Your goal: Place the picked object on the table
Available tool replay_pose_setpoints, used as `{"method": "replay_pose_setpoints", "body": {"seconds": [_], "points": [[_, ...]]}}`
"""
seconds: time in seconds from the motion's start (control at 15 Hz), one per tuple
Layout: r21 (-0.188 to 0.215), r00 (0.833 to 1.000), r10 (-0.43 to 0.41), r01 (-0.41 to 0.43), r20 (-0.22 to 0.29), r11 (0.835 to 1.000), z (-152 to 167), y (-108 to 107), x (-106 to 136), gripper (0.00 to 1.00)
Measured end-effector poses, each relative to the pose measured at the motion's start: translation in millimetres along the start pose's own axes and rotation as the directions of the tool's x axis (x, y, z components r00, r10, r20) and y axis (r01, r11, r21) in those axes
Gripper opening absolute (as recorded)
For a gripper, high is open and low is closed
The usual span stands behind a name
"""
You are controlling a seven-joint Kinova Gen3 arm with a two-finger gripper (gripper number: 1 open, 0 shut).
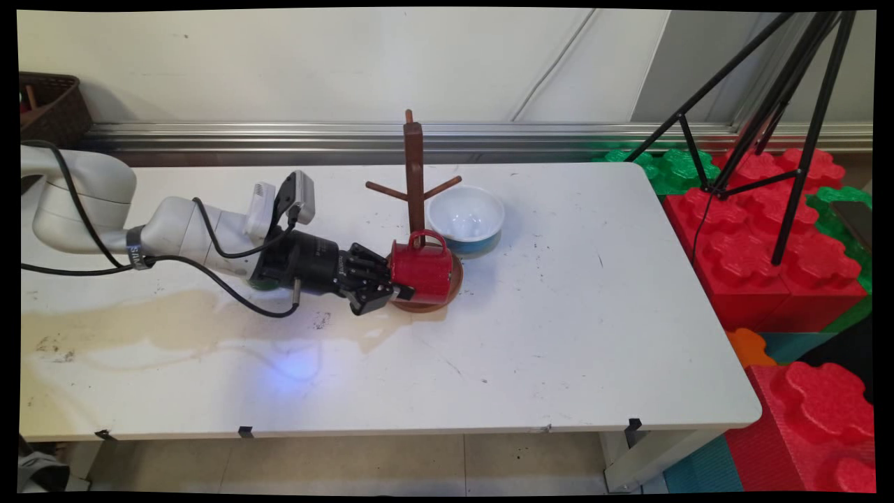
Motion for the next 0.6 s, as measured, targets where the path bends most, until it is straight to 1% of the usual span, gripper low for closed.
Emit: {"method": "replay_pose_setpoints", "body": {"seconds": [0.6], "points": [[-0.030, 1.000, -0.014, 0.013, -0.012, 0.999, -6.5, 5.8, 4.1, 0.00]]}}
